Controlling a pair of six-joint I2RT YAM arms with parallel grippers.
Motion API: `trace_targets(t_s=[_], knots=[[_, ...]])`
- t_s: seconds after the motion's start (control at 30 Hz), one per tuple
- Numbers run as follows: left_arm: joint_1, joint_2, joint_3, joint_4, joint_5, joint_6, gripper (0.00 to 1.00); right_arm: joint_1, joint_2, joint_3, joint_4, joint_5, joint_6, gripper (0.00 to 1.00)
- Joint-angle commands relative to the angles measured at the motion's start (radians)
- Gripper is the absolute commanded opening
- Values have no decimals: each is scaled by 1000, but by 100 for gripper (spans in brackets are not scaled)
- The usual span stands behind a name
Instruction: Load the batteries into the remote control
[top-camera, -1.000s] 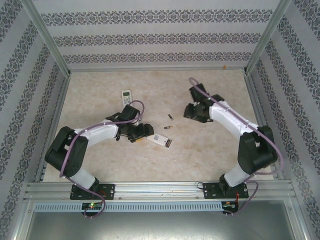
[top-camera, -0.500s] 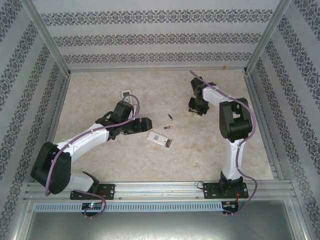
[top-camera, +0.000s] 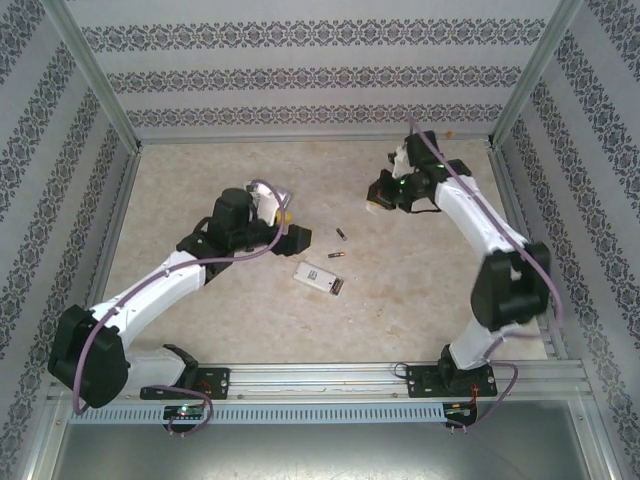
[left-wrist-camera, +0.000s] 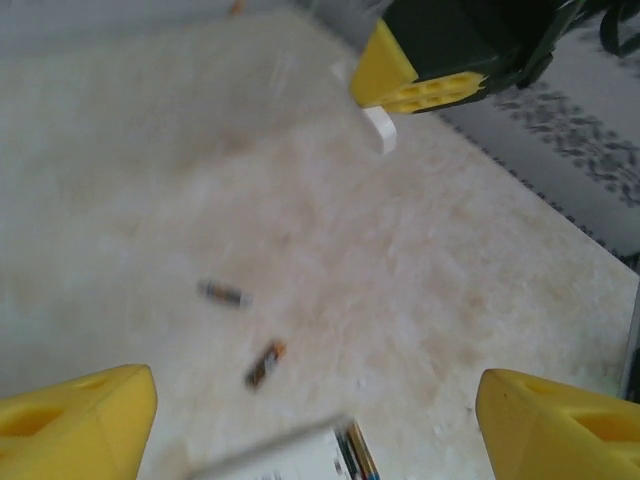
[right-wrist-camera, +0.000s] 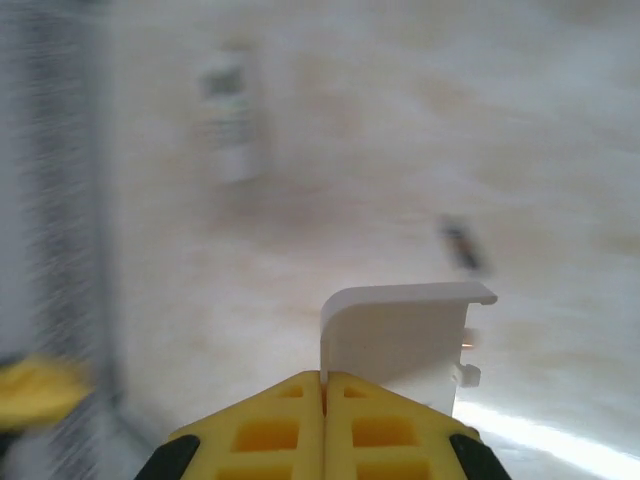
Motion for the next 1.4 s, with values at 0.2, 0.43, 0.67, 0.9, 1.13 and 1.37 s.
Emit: trace_targets(t_s=[0.2, 0.43, 0.67, 0.9, 1.13, 1.37], knots=[[-42, 202, 211, 272, 346, 550, 73, 68, -131, -17, 32, -429, -14, 0], [-48, 240, 224, 369, 372, 513, 64, 105, -146, -12, 48, -441, -5, 2], [-50, 227, 217, 370, 368, 479, 53, 124, -131, -9, 48, -440, -7, 2], [-61, 207, 209, 357, 360, 467, 62, 125, -120, 1, 51, -427, -9, 4], [-68, 212, 207, 376, 350, 435, 57, 125, -120, -6, 53, -433, -14, 5], [-70, 211, 218, 223, 306, 491, 46, 88, -144, 23, 46, -365, 11, 30]])
